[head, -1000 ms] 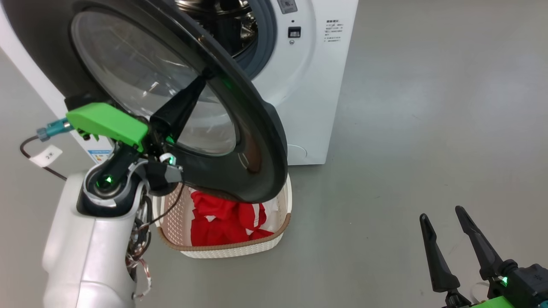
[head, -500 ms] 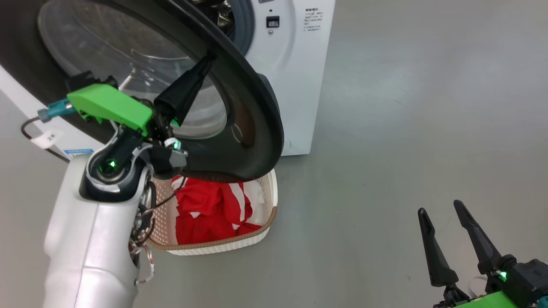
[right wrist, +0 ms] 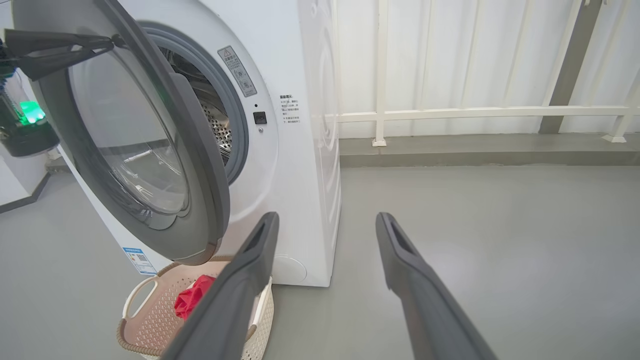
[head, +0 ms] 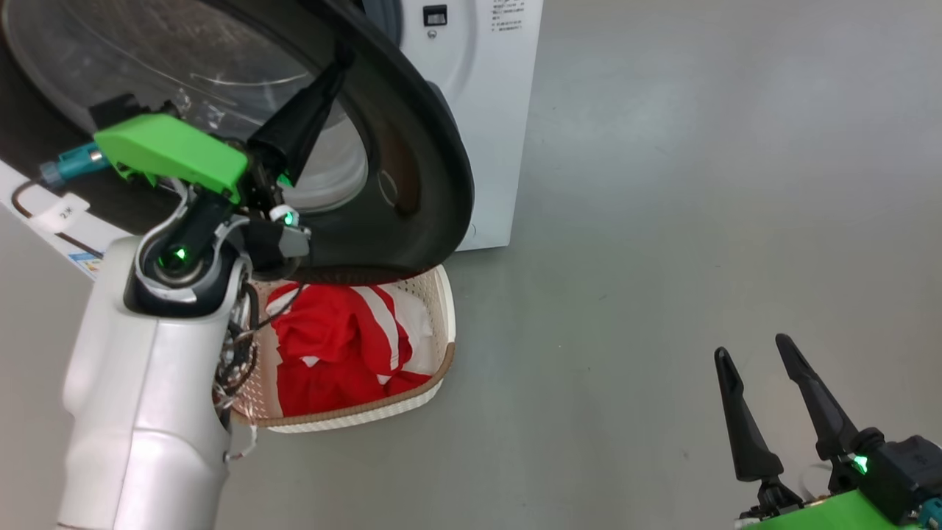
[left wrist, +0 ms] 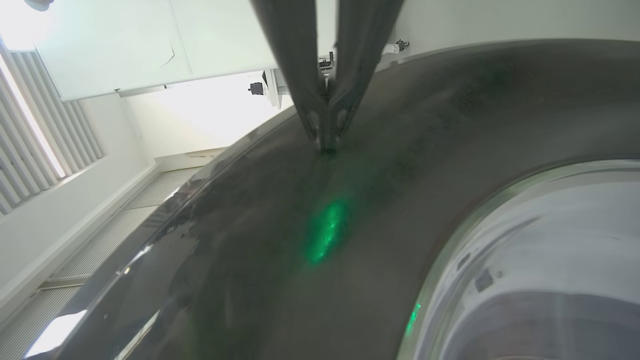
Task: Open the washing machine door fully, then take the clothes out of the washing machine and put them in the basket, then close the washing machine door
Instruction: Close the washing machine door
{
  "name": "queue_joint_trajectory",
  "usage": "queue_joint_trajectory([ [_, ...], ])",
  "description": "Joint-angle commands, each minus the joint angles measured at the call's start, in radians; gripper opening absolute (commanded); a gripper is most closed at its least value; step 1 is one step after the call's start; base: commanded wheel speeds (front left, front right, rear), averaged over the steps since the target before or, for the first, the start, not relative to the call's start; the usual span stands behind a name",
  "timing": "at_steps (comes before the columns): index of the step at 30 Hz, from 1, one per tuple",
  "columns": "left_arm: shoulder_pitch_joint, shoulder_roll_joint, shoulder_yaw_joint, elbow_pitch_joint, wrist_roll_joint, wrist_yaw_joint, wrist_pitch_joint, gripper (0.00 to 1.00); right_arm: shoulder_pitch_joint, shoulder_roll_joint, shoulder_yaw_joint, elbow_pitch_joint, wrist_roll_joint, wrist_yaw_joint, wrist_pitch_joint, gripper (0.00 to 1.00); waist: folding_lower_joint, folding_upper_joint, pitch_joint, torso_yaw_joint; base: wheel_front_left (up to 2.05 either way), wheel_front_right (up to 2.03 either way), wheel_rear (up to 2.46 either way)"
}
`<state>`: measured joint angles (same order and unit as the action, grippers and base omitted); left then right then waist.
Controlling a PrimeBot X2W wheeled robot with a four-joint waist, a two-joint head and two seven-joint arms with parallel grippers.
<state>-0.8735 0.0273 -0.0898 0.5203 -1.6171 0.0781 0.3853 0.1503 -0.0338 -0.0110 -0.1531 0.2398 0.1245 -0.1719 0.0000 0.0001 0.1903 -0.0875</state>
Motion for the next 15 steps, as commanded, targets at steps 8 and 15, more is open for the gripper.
queue_joint_trajectory([
  [8,-0.083,0.038,0.036,0.006,0.017,-0.026,-0.01,0.0,-0.058,-0.016,0.032,-0.026,0.004,0.006,-0.008,1.0,0.0,-0.0001,0.03,-0.022,0.0,0.0,0.0],
  [15,-0.116,0.038,0.039,0.029,0.022,-0.042,-0.015,0.0,-0.068,-0.016,0.035,-0.028,0.003,0.006,-0.011,1.0,0.0,-0.0001,0.06,-0.035,0.0,0.0,0.0],
])
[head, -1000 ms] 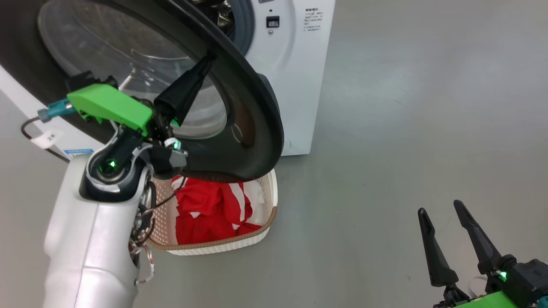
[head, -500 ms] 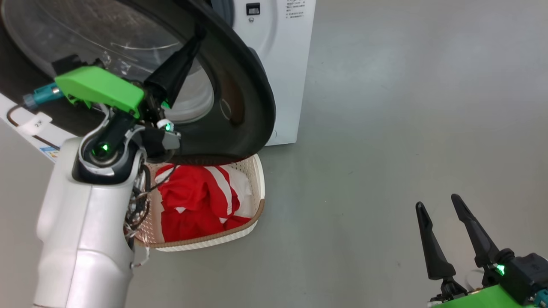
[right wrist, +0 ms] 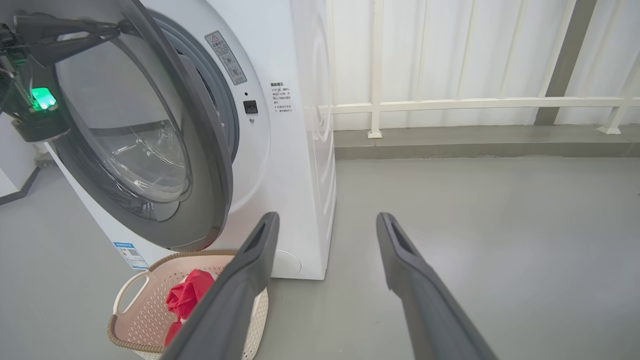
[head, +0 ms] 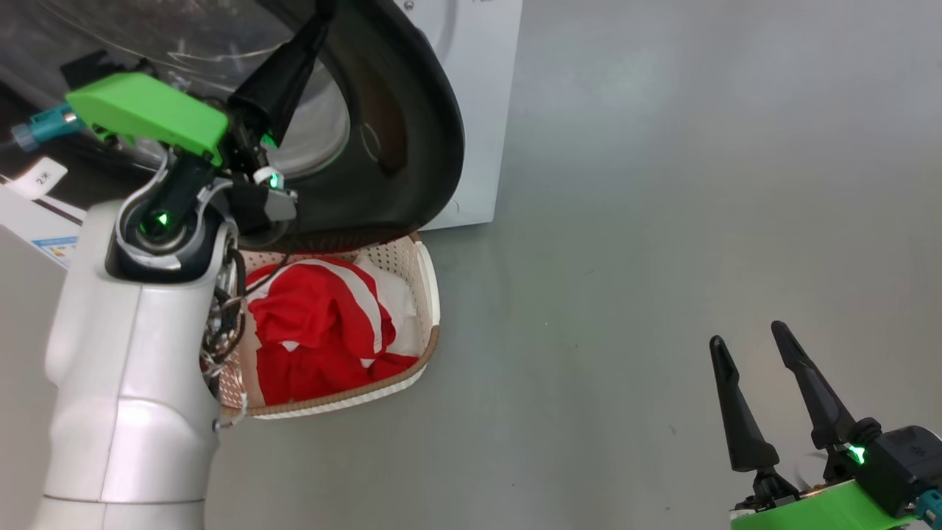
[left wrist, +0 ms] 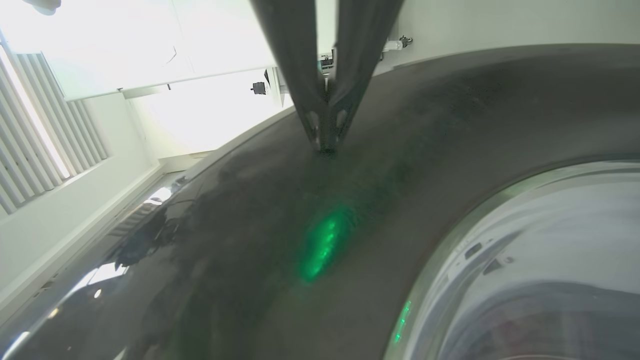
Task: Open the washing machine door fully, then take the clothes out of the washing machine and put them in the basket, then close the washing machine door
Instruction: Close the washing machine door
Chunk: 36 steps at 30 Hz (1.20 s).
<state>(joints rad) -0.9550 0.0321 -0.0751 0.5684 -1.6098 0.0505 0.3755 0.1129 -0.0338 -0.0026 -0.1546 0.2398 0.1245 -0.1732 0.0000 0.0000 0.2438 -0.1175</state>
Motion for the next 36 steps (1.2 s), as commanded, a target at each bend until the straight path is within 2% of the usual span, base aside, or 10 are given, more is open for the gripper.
queue_joint_trajectory([
  [1,-0.039,0.033,0.024,-0.017,0.011,-0.018,0.0,0.0,-0.032,-0.016,0.027,-0.026,0.004,0.006,-0.01,1.0,0.0,0.0,0.011,-0.007,0.0,0.0,0.0],
  [36,-0.166,0.055,0.046,0.085,0.03,-0.072,-0.013,0.0,-0.063,-0.016,0.065,0.0,0.014,0.006,-0.019,1.0,0.0,0.0,0.071,-0.07,0.0,0.0,0.0],
])
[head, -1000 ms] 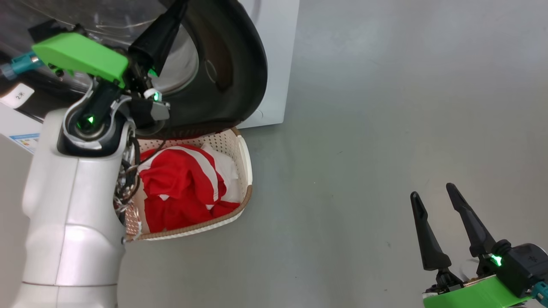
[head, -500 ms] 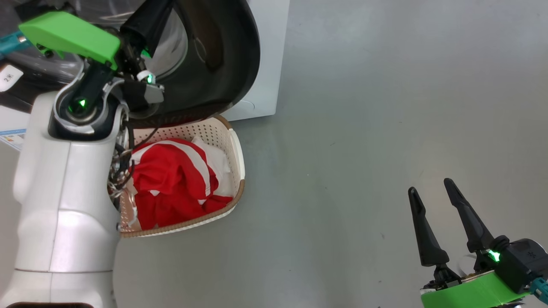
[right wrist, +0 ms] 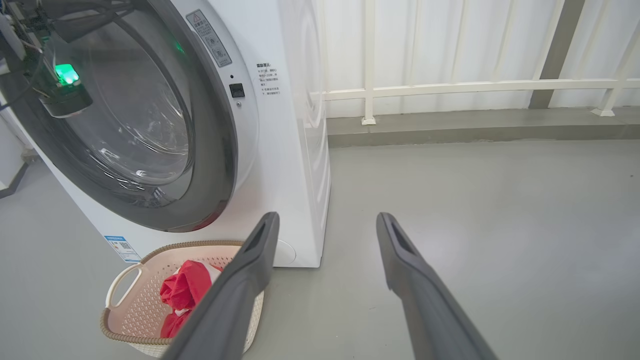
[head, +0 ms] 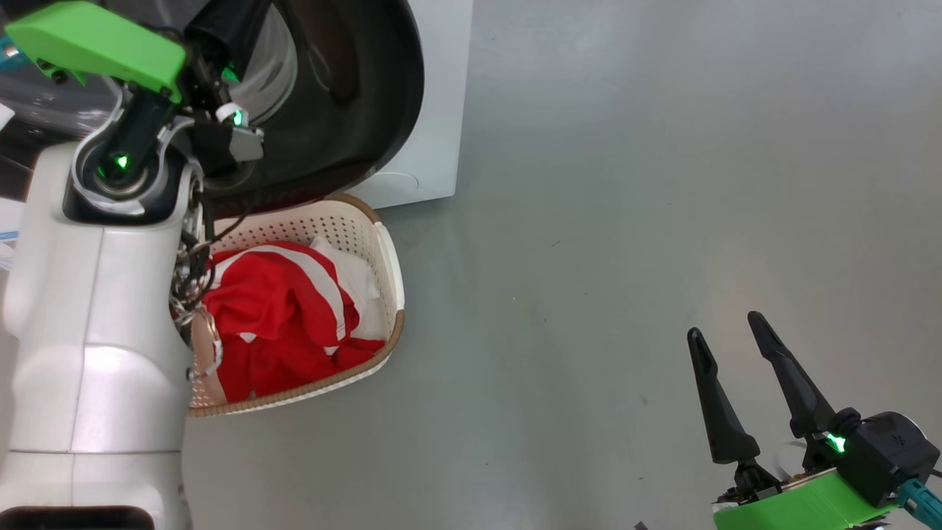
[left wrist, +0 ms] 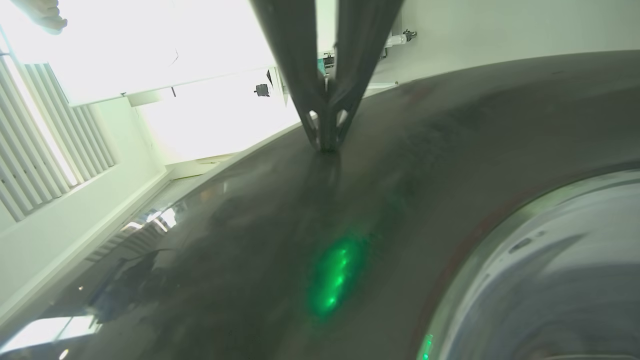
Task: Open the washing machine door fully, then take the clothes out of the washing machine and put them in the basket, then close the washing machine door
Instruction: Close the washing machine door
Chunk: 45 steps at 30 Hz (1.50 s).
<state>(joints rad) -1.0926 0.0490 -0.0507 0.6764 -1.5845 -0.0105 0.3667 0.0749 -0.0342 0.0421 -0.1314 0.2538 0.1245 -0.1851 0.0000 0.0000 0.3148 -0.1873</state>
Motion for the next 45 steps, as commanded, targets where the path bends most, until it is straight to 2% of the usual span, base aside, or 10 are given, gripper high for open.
queue_joint_trajectory([
  [1,-0.029,0.039,0.022,-0.019,0.005,-0.012,-0.004,0.0,-0.025,-0.016,0.021,-0.023,-0.001,0.006,-0.007,1.0,0.0,0.0,0.0,-0.002,0.0,0.0,0.0],
  [20,-0.021,0.037,0.021,0.002,0.011,-0.031,-0.001,0.0,-0.029,-0.016,0.019,-0.016,0.006,0.006,-0.01,1.0,0.0,0.0,-0.001,0.001,0.0,0.0,0.0],
  [29,0.053,0.039,0.009,-0.041,0.04,-0.009,-0.028,0.0,-0.029,-0.016,0.014,-0.006,0.009,0.006,-0.015,1.0,0.0,0.0,-0.021,0.029,0.0,0.0,0.0],
  [30,0.062,0.039,0.008,-0.049,0.047,-0.005,-0.036,0.04,-0.029,-0.016,0.012,-0.005,0.01,0.006,-0.015,1.0,0.0,0.0,-0.025,0.034,0.0,0.0,0.0],
  [31,0.073,0.042,0.007,-0.057,0.055,0.0,-0.047,0.24,-0.028,-0.016,0.012,-0.004,0.01,0.006,-0.015,1.0,0.0,0.0,-0.029,0.038,0.0,0.0,0.0],
  [32,0.084,0.044,0.004,-0.064,0.064,0.005,-0.057,0.4,-0.028,-0.016,0.011,-0.002,0.01,0.006,-0.015,1.0,0.0,0.0,-0.034,0.042,0.0,0.0,0.0],
  [33,0.094,0.047,0.001,-0.072,0.075,0.012,-0.066,0.75,-0.028,-0.016,0.012,-0.002,0.009,0.006,-0.015,1.0,0.0,0.0,-0.036,0.046,0.0,0.0,0.0],
  [34,0.105,0.05,-0.003,-0.081,0.085,0.019,-0.075,1.0,-0.029,-0.016,0.012,-0.001,0.009,0.006,-0.015,1.0,0.0,0.0,-0.04,0.05,0.0,0.0,0.0],
  [40,0.174,0.063,-0.02,-0.151,0.136,0.04,-0.121,1.0,-0.029,-0.016,0.004,0.002,0.008,0.006,-0.013,1.0,0.0,0.0,-0.063,0.075,0.0,0.0,0.0],
  [45,0.254,0.088,-0.045,-0.236,0.203,0.022,-0.175,1.0,-0.025,-0.016,0.002,0.003,0.008,0.006,-0.012,1.0,0.0,0.0,-0.086,0.095,0.0,0.0,0.0],
])
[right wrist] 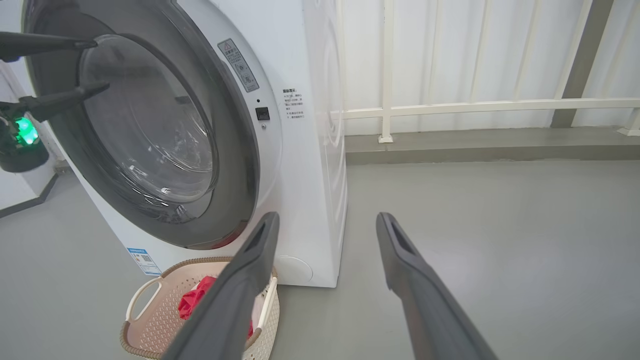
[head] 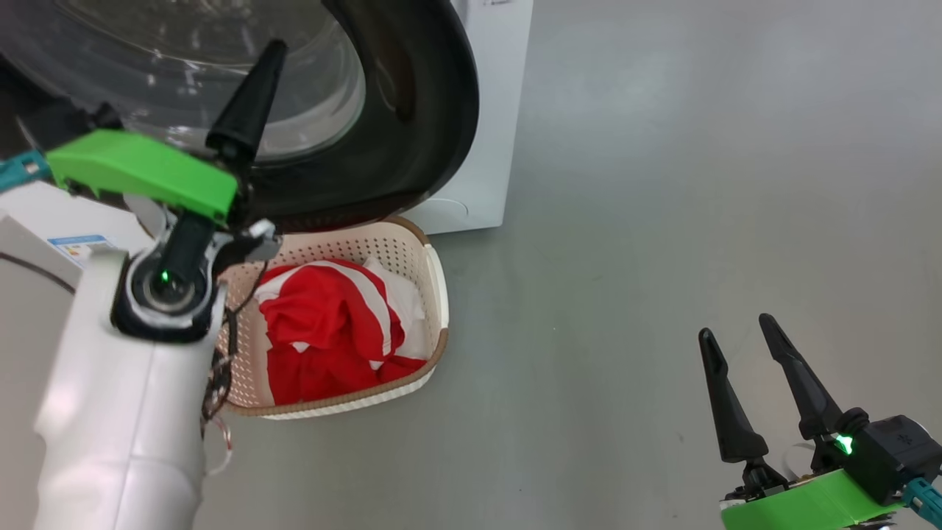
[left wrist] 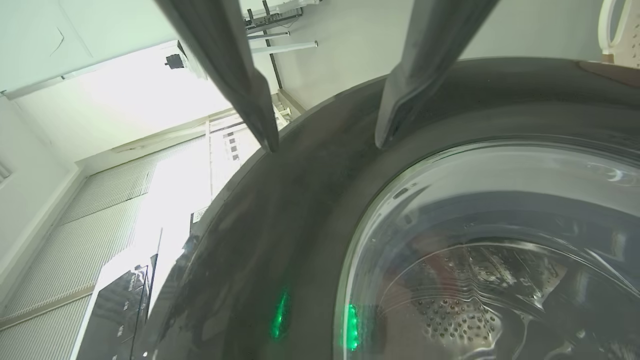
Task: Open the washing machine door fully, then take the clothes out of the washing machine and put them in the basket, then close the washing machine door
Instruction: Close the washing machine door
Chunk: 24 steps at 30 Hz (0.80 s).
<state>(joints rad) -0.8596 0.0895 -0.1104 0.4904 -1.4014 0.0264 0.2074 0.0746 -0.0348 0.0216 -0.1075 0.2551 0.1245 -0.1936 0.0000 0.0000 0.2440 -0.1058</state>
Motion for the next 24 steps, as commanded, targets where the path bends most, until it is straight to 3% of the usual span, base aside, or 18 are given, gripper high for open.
queue_joint_trajectory([
  [1,0.04,0.053,0.015,-0.067,0.03,-0.017,-0.027,1.0,-0.024,-0.015,0.022,-0.02,0.007,0.006,-0.003,1.0,0.0,0.0,-0.021,0.017,0.0,0.0,0.0],
  [13,0.24,0.071,0.034,-0.251,0.114,0.023,-0.16,1.0,-0.004,-0.015,0.006,-0.013,0.011,0.006,-0.001,1.0,0.0,0.0,-0.079,0.058,0.0,0.0,0.0],
  [18,0.349,0.11,0.0,-0.336,0.24,0.053,-0.241,1.0,0.012,-0.015,-0.005,-0.011,0.016,0.006,-0.001,1.0,0.0,0.0,-0.114,0.069,0.0,0.0,0.0],
  [24,0.477,0.135,-0.045,-0.445,0.361,0.049,-0.332,1.0,0.041,-0.015,-0.024,-0.008,0.032,0.006,-0.003,1.0,0.0,0.0,-0.148,0.082,0.0,0.0,0.0],
])
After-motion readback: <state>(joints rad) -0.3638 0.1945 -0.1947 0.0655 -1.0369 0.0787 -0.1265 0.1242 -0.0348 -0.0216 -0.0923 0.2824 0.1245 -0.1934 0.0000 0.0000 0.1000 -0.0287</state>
